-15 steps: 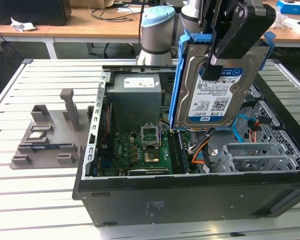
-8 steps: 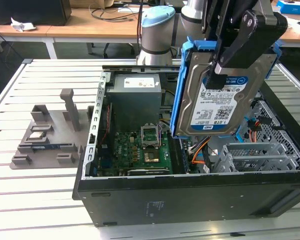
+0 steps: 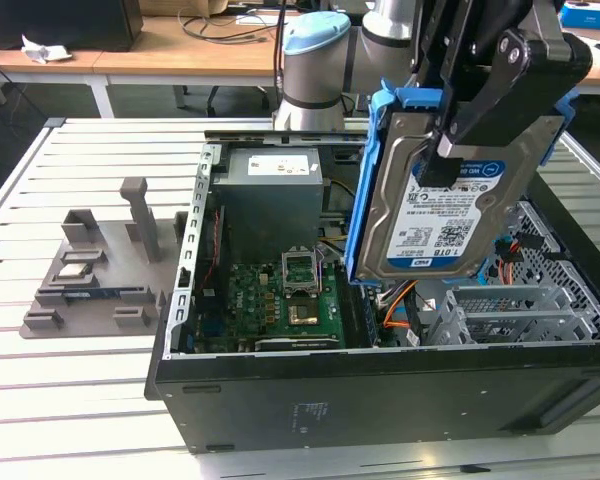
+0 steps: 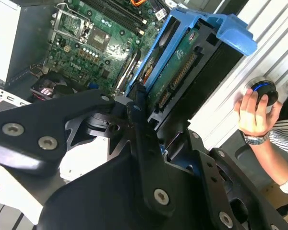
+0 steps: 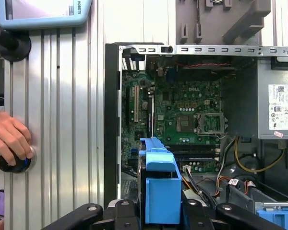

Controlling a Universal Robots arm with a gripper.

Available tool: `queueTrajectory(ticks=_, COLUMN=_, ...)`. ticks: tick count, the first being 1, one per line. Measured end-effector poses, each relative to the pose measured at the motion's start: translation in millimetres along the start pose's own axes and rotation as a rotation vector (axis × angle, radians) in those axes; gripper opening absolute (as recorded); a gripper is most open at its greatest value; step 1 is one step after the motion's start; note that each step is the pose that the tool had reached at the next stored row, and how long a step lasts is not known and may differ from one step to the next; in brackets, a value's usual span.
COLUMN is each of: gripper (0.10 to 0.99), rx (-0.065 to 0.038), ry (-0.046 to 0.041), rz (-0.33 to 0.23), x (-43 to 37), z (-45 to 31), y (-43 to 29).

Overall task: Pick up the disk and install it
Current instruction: 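Pick up the disk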

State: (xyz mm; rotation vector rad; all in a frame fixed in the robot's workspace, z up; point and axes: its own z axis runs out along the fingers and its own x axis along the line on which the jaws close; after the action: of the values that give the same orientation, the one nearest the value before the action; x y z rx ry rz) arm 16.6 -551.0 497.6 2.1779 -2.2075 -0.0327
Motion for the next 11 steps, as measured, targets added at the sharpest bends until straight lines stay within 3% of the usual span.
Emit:
queueTrajectory(ticks=2, gripper=0.369, rx=0.000, ry=0.0000, rz=0.000, x=-0.1, z=-0.2, y=-5.8)
queueTrajectory(ticks=4, gripper=0.369, rx=0.000, ry=0.0000, rz=0.000, x=-0.3, z=-0.9, y=-21.1)
queueTrajectory(ticks=6, gripper=0.369, rx=0.000, ry=0.0000, rz=0.000, x=-0.4, z=-1.3, y=-29.3)
queueTrajectory(ticks=7, gripper=0.369, rx=0.000, ry=0.0000, rz=0.000, x=-0.5, z=-1.7, y=-38.7)
queueTrajectory(ticks=11, gripper=0.369, rx=0.000, ry=0.0000, rz=0.000, x=-0.6, z=-2.2, y=-49.7)
